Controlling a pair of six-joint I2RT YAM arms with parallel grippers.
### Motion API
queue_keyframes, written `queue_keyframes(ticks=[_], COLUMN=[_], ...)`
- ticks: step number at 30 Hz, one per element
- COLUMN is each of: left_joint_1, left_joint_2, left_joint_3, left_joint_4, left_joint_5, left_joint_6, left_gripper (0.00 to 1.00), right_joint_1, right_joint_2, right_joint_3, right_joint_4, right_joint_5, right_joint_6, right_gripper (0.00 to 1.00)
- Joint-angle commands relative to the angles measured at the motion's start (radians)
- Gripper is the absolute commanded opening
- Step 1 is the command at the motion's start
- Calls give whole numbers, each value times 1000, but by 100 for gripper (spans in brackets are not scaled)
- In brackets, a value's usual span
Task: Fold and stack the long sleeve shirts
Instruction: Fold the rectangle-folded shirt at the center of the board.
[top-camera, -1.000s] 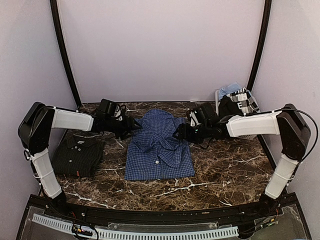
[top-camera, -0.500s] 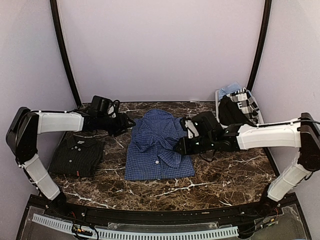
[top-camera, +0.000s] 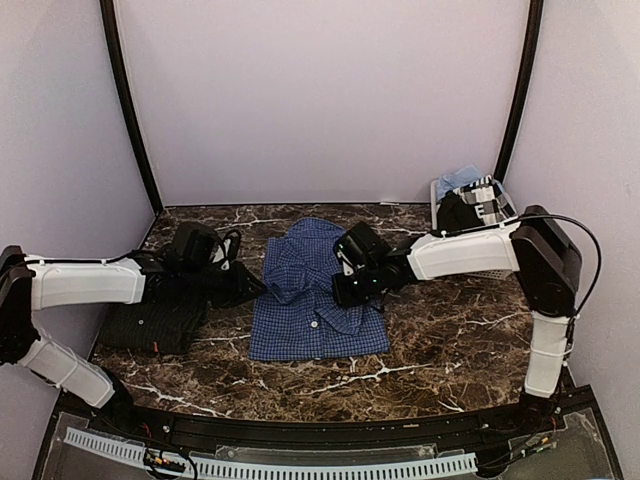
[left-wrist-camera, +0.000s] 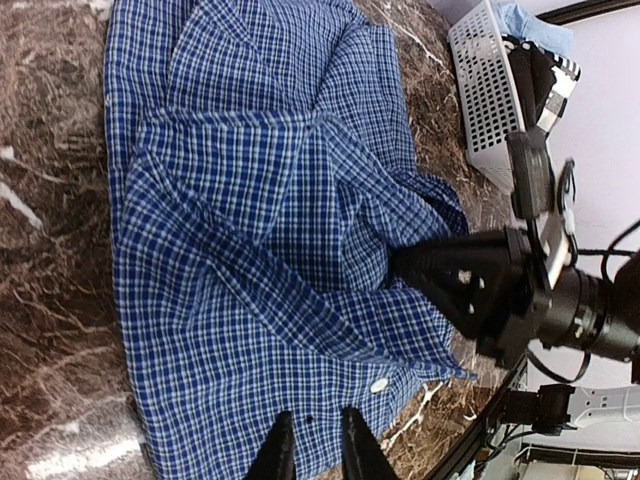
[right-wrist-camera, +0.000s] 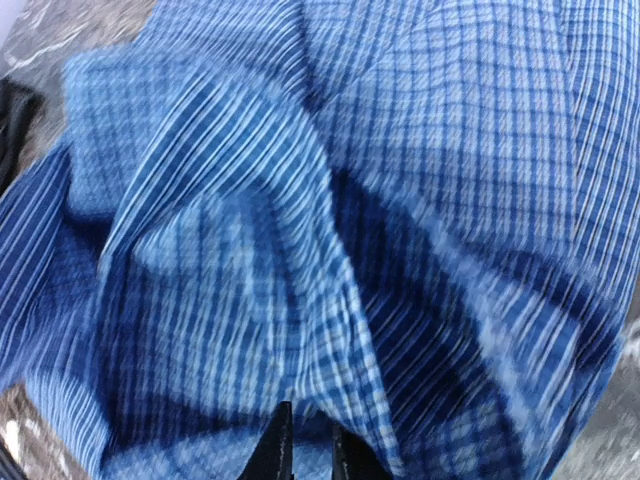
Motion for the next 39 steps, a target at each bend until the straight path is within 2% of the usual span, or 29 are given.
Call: queue_keyframes(ticks=[1,10,16,20,23,26,33,36,39], left_joint_1=[-29,-33,-32,-25,-10,26,101,108,109], left_joint_2=[-35,114,239,329,389,450,618,662,668], left_joint_3=[-31,21,116,186,246,308,502,556,580], left_joint_4=[1,31,45,72,72,71,12,-13,-27], left_joint_5=[8,68,88,64,43,-4,-4,13,24], left_joint_6=[-7,45,66,59,48,43,89,108,113], left_gripper=[15,14,15,19,23,25,25,25,25], right_joint_1=[-75,-162,-163,-164,-165,-165,-163,-164,-167], right_joint_2=[93,318,261,133,35,-69,-260,-276,-254], right_joint_3=[144,491,556,457,343,202,-118,-182,-178], right_joint_4=[-72,-190,-245,-230,-215,-177,-67,-21,4], right_joint_5=[82,63,69,84,77,60,-39,-56,-60], right_joint_6=[-50,-132,-165,-169,-160,-142,-108,-98,-103], right_gripper=[13,25,39,52,56,57,58,59,59])
